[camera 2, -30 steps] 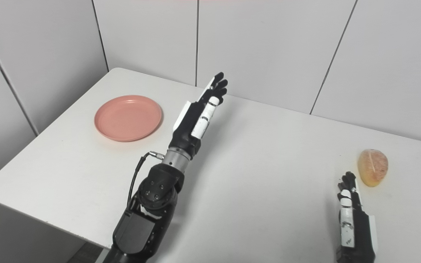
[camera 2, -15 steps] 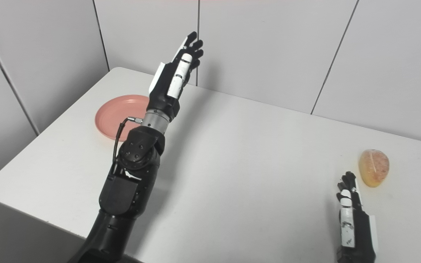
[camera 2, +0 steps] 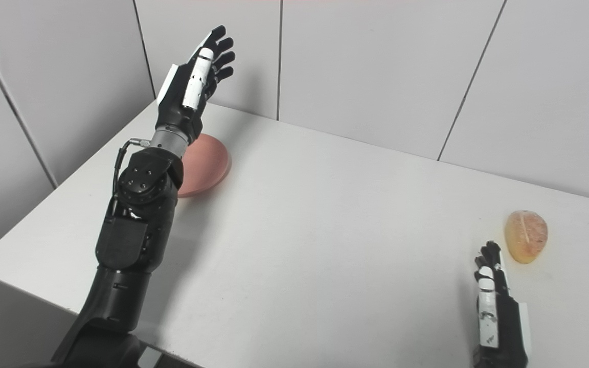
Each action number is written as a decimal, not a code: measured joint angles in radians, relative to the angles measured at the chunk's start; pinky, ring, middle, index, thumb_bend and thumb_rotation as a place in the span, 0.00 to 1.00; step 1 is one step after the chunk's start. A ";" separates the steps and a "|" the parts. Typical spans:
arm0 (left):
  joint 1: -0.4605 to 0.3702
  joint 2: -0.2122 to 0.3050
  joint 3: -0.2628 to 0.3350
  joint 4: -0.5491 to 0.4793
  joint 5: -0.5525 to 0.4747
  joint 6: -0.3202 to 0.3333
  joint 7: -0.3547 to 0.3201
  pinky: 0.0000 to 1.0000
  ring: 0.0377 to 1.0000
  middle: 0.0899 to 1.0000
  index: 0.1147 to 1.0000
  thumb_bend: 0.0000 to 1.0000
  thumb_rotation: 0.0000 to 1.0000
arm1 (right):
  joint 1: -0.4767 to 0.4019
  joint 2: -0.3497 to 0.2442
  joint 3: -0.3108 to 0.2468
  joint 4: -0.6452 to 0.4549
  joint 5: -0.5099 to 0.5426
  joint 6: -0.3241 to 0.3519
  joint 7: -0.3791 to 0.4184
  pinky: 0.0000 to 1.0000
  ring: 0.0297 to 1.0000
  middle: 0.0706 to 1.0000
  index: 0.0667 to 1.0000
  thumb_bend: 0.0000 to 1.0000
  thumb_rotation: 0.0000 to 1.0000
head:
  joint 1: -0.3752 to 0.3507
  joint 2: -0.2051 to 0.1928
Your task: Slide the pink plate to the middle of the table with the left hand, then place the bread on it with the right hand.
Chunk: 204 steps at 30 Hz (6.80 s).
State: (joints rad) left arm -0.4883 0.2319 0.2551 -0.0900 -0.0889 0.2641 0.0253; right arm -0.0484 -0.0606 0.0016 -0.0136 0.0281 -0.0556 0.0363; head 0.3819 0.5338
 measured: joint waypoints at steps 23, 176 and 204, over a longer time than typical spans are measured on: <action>-0.010 0.119 0.175 0.187 -0.169 0.016 0.001 0.88 0.90 0.89 0.87 0.38 1.00 | 0.001 0.005 -0.018 0.000 0.034 0.001 0.002 1.00 0.97 0.97 0.96 0.12 1.00 | 0.025 -0.006; -0.028 -0.033 -0.136 0.583 -0.217 -0.038 -0.146 0.87 0.88 0.87 0.85 0.37 1.00 | 0.065 0.078 0.036 -0.077 -0.126 0.049 -0.047 0.87 0.89 0.89 0.90 0.15 0.97 | -0.175 0.106; 0.122 -0.215 -0.299 0.254 -0.168 0.141 -0.164 0.90 0.91 0.90 0.88 0.36 1.00 | 0.069 0.137 0.072 -0.112 -0.192 0.117 -0.080 0.84 0.87 0.88 0.88 0.13 1.00 | -0.327 0.186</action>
State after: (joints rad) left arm -0.3659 0.0169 -0.0442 0.1644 -0.2570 0.4051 -0.1390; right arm 0.0207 0.0766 0.0732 -0.1255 -0.1639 0.0616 -0.0436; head 0.0553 0.7194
